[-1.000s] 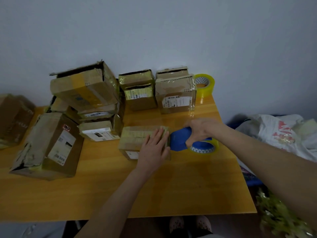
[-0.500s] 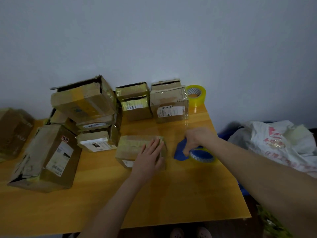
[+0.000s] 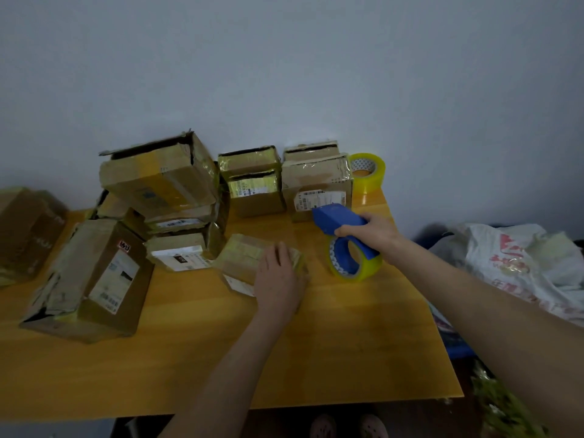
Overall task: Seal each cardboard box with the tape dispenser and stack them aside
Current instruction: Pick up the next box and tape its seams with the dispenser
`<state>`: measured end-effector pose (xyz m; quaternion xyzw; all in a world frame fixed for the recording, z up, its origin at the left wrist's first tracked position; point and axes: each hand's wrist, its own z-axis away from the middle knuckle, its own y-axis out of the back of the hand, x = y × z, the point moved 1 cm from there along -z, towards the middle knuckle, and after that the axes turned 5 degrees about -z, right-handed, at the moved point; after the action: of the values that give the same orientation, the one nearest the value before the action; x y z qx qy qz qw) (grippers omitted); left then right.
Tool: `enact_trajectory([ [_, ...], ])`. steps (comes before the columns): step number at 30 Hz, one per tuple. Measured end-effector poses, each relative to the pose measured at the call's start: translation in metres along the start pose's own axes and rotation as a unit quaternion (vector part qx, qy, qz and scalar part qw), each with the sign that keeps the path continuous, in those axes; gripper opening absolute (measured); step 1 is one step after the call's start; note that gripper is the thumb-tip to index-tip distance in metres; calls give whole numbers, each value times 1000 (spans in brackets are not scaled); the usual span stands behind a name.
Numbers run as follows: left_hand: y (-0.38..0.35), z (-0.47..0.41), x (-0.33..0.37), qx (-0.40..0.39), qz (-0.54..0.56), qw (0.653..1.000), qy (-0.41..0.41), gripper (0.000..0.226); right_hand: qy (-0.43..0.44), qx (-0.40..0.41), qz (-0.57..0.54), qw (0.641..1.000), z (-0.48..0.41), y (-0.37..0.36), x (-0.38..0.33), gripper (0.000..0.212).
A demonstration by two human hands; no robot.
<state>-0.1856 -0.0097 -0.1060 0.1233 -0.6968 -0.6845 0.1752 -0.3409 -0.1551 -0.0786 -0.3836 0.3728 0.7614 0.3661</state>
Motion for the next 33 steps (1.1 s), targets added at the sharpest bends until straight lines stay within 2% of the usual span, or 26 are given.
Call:
enact_trajectory([
  [3, -6, -1, -4, -6, -46, 999, -19, 75, -5, -8, -14, 1000, 2, -5, 7, 59],
  [8, -4, -10, -28, -43, -81, 990, -110, 82, -5, -11, -42, 999, 1, 0, 12, 56],
  [13, -2, -13, -56, -59, -64, 994, -64, 95, 31, -52, -12, 998, 2, 13, 2, 51],
  [17, -2, -23, -62, -72, -59, 988, -124, 91, 58, -67, -14, 996, 3, 16, -6, 54],
  [21, 7, -35, -69, -86, -66, 974, -197, 91, 55, -74, 9, 996, 0, 16, -14, 43],
  [26, 7, -31, -72, -108, -54, 976, -179, 92, 57, -104, 11, 993, 0, 19, -21, 40],
  [30, 5, -31, -72, -111, -47, 971, -206, 96, 51, -132, -6, 990, 4, 17, -24, 44],
  [33, 14, -36, -77, -152, -53, 960, -228, 93, 56, -137, -3, 989, 11, 15, -32, 41],
])
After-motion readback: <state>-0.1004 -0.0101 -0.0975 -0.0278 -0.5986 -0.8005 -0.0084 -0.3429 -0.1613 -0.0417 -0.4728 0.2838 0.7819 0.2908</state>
